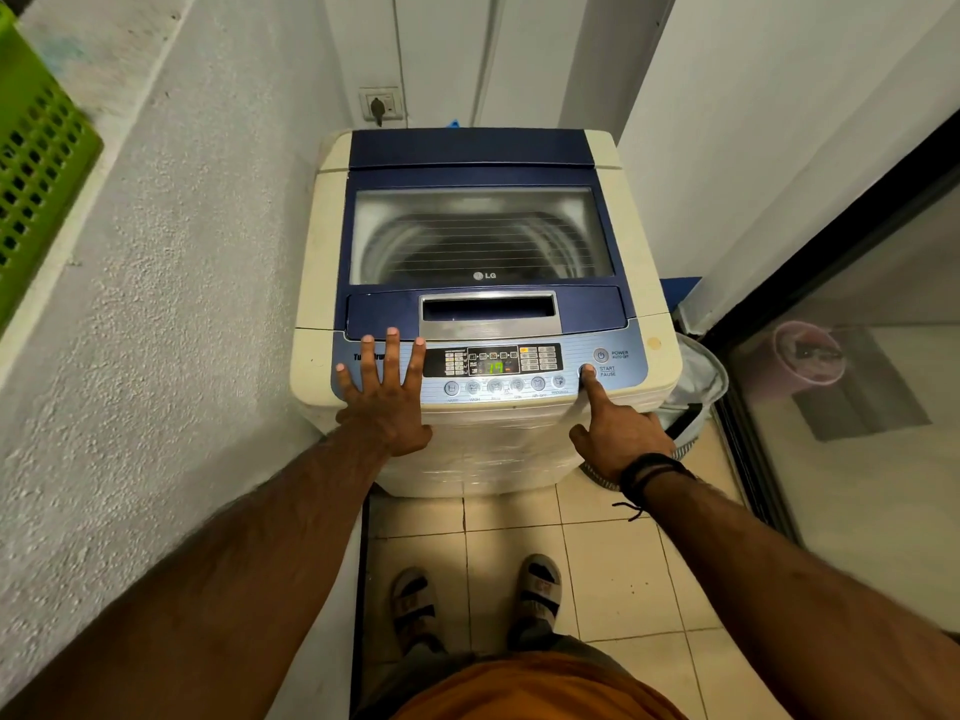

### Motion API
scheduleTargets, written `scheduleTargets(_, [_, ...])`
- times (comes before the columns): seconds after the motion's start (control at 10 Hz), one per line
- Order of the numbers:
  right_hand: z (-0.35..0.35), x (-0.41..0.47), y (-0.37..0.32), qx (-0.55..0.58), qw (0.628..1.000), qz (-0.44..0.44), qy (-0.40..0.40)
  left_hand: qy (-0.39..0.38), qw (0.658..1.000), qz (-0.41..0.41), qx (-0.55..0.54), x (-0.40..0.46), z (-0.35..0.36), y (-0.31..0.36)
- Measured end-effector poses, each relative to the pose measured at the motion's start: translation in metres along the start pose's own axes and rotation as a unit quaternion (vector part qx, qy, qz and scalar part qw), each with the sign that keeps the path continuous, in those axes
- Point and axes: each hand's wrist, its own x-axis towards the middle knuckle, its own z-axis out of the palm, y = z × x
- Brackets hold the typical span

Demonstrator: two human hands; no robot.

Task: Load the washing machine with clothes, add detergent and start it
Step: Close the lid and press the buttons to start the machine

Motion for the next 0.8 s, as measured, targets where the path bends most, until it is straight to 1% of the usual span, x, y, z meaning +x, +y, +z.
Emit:
scheduleTargets(0.2, [0.005,-0.019,-0.004,0.018,0.999,-0.008,-0.026,-0.012,1.0,-0.004,0.0,0.0,-0.001,0.001])
scheduleTargets(0.4, [0.006,-0.032,-0.007,0.026,0.999,-0.009,-0.031,-0.014,1.0,-0.004,0.003,0.001,-0.001,0.001])
scheduleTargets(0.8, [0.015,-0.029,-0.004,0.035,0.999,-0.023,-0.02,-0.015,1.0,-0.005,0.0,0.0,-0.002,0.001])
